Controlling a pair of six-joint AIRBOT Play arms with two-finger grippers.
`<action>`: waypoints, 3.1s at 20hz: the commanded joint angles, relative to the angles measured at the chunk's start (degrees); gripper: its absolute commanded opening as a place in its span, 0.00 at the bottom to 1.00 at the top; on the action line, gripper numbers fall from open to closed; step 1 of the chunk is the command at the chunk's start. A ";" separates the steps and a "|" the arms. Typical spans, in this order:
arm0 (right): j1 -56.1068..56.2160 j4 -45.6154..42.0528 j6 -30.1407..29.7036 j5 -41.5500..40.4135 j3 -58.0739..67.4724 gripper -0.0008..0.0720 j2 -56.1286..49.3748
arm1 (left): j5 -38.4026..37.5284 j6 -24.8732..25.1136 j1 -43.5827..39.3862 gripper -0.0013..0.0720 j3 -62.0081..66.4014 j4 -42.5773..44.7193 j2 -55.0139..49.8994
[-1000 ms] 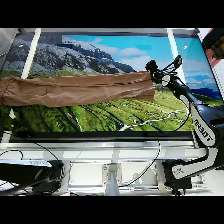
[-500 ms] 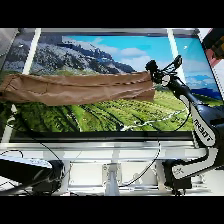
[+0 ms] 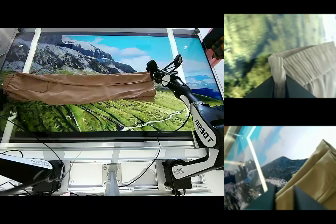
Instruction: Fold the clothes and pants, and hang the long-sleeved shirts on hangers.
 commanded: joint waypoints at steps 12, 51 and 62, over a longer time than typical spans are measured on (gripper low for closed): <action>22.88 -0.46 -19.45 14.05 20.35 0.02 -1.16 | -23.21 12.48 -0.48 0.09 0.04 0.02 26.21; 39.30 8.98 -28.81 23.41 48.83 0.02 -28.79 | -31.17 12.46 -16.15 0.09 -0.02 -11.13 38.38; 49.33 21.00 -2.71 0.52 49.44 0.02 -39.19 | -33.29 12.46 -20.87 0.09 -0.02 -24.11 38.29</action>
